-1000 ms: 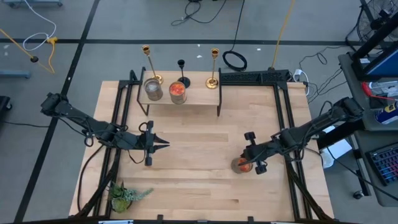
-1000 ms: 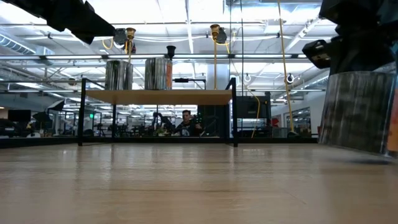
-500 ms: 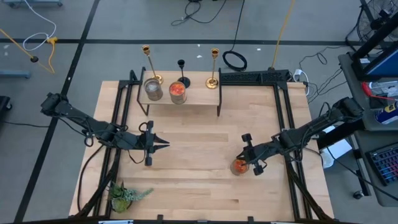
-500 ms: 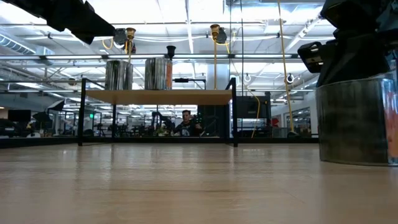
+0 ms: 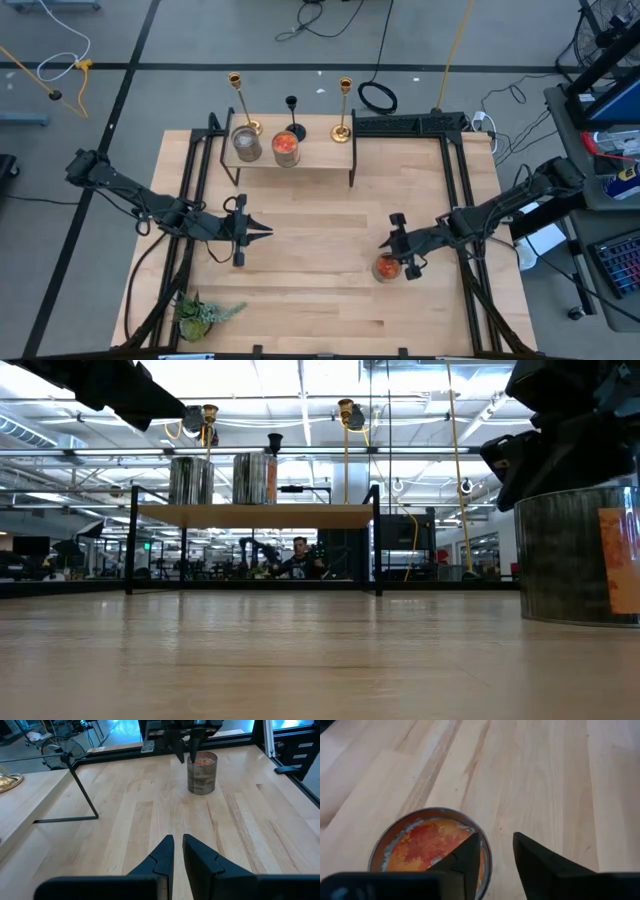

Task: Pick & Place candle stick holders
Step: Put the orange scented candle on the shelf

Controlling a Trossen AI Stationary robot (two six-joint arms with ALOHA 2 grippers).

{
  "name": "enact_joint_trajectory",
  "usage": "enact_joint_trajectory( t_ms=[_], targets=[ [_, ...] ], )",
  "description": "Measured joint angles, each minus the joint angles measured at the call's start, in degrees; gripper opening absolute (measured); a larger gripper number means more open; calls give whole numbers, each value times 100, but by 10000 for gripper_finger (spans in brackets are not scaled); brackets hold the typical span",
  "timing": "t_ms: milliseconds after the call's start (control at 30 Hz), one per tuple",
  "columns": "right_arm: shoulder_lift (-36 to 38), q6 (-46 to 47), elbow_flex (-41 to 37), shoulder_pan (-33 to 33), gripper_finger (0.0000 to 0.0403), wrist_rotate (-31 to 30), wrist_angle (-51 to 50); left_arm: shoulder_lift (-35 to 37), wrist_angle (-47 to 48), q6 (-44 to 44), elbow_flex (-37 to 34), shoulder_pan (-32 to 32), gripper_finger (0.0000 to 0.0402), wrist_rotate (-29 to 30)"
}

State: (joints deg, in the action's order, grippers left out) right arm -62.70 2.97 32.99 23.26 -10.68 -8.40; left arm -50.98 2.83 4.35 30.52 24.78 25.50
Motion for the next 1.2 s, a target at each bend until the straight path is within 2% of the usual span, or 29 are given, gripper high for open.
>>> enact_joint_trajectory(
  t_ms=[200,400,567,733,833,1033,1200],
  targets=[
    [0,93,0,-32,131,20,-284,0,0,10,0,1,47,0],
    [-52,98,0,-32,124,55,-336,0,7,15,0,1,47,0],
    [-367,382,13,-43,120,170,-228,2,9,19,2,0,47,0],
    [-533,120,17,-43,117,145,-164,2,17,6,2,1,47,-2],
    [-533,83,16,-45,98,171,-160,1,17,4,2,1,47,-1],
    [-535,58,15,-49,15,389,-187,2,17,-3,2,1,47,0],
    [-541,-126,4,-43,17,495,133,2,17,-29,2,1,47,0]
  ],
)
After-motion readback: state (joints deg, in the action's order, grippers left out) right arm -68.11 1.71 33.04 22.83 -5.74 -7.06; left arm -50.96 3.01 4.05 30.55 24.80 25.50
